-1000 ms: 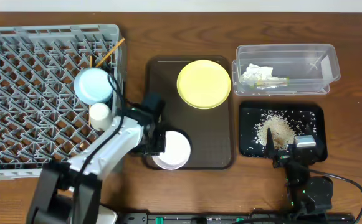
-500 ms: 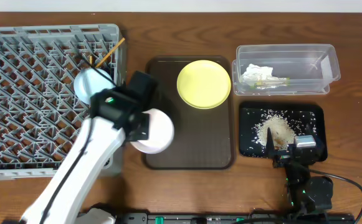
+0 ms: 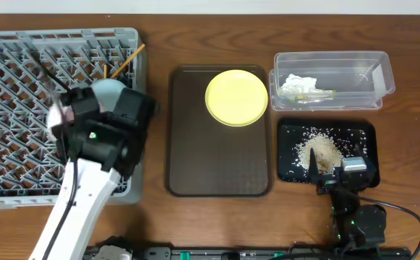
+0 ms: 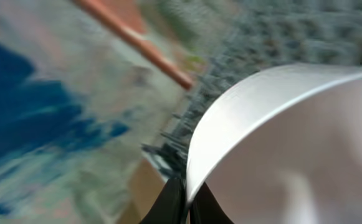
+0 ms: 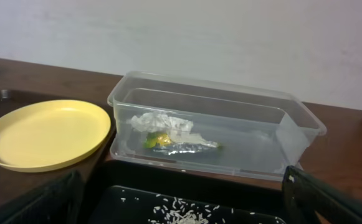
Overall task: Sort waste into correct bins and load items into the dishwasher
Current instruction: 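Grasp the pink bowl and lift it toward the dish rack, then lower the pink bowl on its side into the rack's left slots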
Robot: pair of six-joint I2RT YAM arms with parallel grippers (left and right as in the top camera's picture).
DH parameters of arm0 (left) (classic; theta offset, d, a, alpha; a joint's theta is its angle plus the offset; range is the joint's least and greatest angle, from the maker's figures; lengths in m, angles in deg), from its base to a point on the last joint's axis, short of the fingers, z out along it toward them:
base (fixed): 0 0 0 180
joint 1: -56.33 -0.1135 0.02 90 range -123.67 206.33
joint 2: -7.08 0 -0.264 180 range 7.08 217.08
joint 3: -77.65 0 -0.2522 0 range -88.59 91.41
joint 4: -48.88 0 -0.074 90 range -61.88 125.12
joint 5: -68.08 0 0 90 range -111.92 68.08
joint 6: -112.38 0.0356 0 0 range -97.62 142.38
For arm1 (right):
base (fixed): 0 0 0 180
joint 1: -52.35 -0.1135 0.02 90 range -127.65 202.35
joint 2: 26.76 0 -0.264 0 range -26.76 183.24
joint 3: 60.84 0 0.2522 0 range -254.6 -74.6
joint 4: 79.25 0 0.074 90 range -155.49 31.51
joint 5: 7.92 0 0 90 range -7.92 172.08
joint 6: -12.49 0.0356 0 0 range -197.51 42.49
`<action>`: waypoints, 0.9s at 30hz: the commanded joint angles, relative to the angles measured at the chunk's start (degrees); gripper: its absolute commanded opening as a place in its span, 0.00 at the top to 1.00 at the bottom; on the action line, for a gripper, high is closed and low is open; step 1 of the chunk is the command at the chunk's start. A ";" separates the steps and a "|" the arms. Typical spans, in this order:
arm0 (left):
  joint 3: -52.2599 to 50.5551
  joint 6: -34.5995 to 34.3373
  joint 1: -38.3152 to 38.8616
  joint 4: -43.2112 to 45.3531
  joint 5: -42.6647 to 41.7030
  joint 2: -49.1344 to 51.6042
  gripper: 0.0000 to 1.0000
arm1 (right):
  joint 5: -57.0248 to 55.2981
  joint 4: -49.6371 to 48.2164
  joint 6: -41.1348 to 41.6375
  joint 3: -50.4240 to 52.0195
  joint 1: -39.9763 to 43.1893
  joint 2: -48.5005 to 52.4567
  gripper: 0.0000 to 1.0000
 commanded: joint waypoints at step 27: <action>-2.64 0.44 -24.50 17.03 5.51 20.26 0.94 | -0.17 0.04 -0.42 0.15 0.37 -0.33 0.01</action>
